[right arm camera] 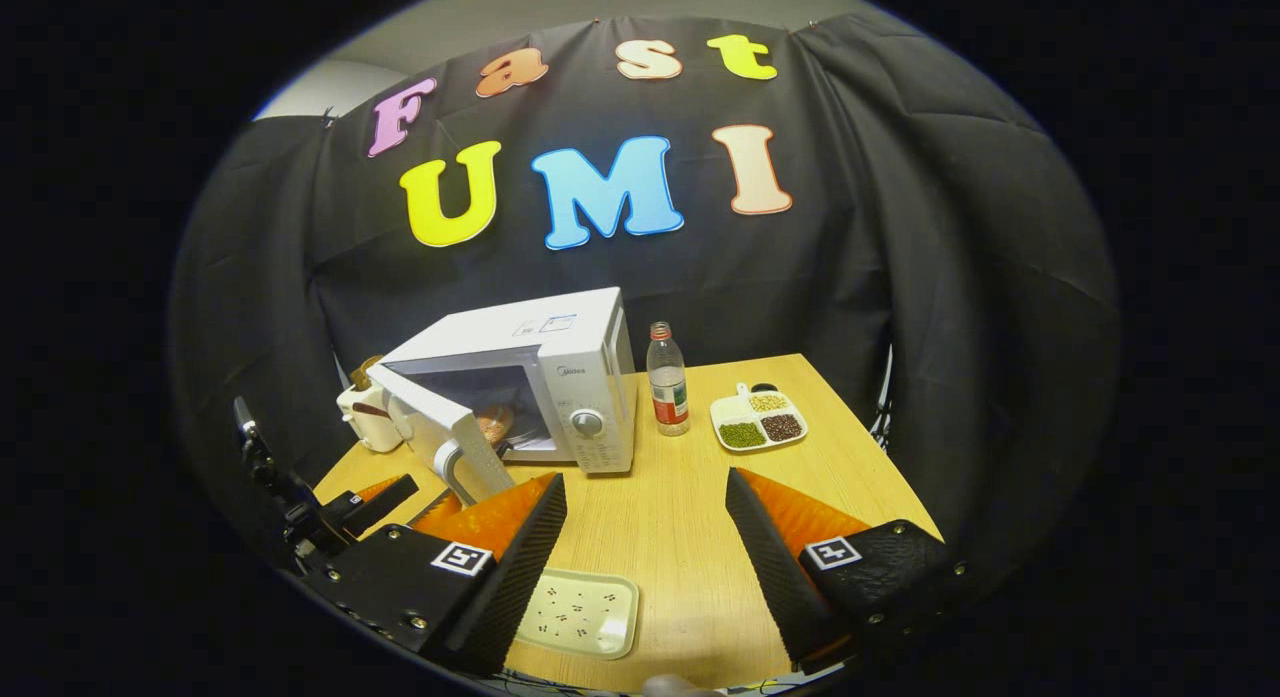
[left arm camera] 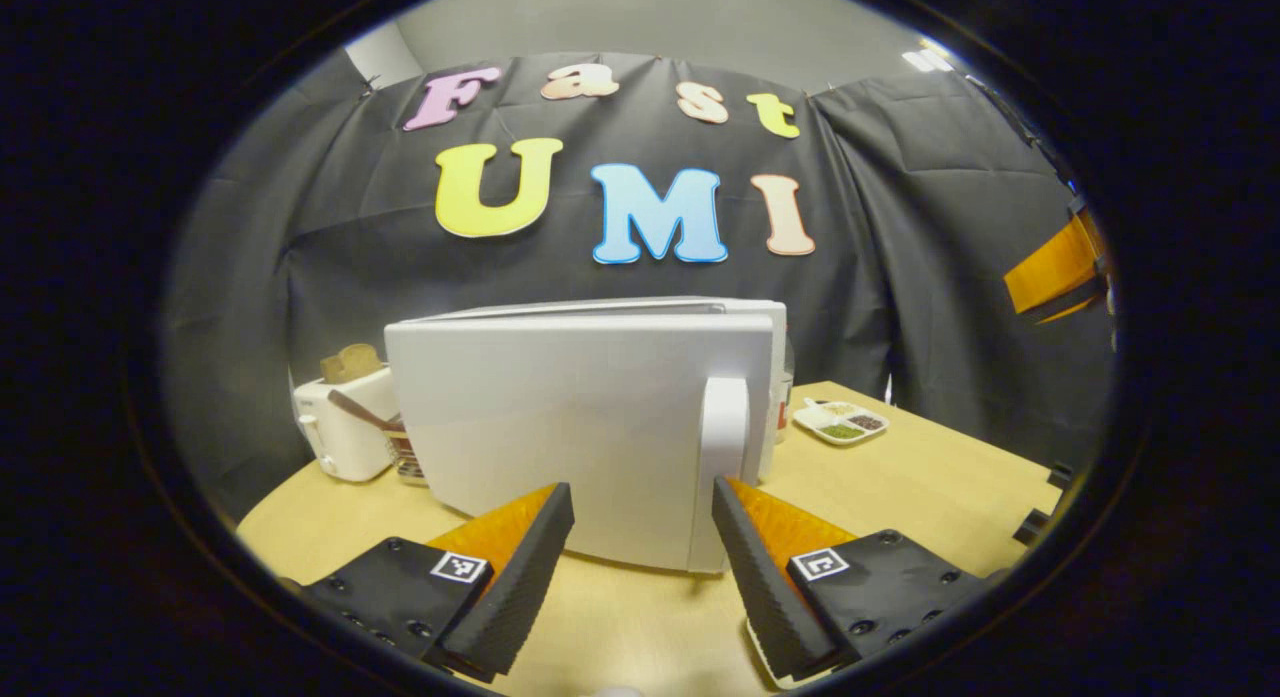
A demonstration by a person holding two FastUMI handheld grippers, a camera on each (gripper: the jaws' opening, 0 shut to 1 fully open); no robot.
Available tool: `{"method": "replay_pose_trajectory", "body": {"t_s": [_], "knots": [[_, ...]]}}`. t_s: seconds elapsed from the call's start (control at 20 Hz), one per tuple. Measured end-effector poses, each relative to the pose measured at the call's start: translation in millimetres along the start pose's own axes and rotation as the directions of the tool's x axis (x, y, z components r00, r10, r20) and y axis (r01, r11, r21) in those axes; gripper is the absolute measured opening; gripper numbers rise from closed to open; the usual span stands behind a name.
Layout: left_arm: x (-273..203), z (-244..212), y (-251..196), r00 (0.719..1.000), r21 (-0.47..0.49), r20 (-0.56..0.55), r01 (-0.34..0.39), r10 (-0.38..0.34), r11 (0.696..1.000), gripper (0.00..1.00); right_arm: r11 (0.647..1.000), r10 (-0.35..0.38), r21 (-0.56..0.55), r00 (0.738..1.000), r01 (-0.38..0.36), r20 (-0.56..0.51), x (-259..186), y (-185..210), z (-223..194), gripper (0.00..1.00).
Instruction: Open the microwave oven with the left hand, put the food in, and close the microwave oven.
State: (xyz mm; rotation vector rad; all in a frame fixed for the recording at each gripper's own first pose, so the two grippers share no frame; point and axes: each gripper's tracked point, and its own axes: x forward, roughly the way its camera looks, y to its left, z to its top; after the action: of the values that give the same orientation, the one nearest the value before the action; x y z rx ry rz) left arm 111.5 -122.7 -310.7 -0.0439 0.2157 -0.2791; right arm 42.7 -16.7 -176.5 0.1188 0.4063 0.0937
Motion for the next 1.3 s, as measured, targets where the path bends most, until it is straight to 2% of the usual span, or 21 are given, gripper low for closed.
{"method": "replay_pose_trajectory", "body": {"t_s": [0.4,0.7,1.15,1.2,1.3], "knots": [[57,1,-9,1.000,0.005,-0.007,-0.001,0.001,1.000,0.94,0.999,-0.032,0.019,0.999,0.032,-0.011,27,-27,6,0.98],[94,7,-16,1.000,-0.017,0.004,-0.020,0.020,1.000,0.94,0.999,-0.027,0.021,1.000,0.027,-0.015,41,-33,10,0.98],[123,14,-25,1.000,-0.021,0.010,-0.026,0.026,0.999,0.94,0.999,-0.029,0.021,0.999,0.029,-0.025,51,-42,12,0.98],[123,16,-25,0.999,-0.022,0.018,-0.032,0.033,0.999,0.97,0.999,-0.029,0.023,0.999,0.029,-0.022,52,-43,13,0.98],[125,17,-24,0.999,-0.012,0.028,-0.038,0.039,0.999,0.95,0.999,-0.026,0.022,0.999,0.027,-0.022,51,-45,15,0.98]]}}
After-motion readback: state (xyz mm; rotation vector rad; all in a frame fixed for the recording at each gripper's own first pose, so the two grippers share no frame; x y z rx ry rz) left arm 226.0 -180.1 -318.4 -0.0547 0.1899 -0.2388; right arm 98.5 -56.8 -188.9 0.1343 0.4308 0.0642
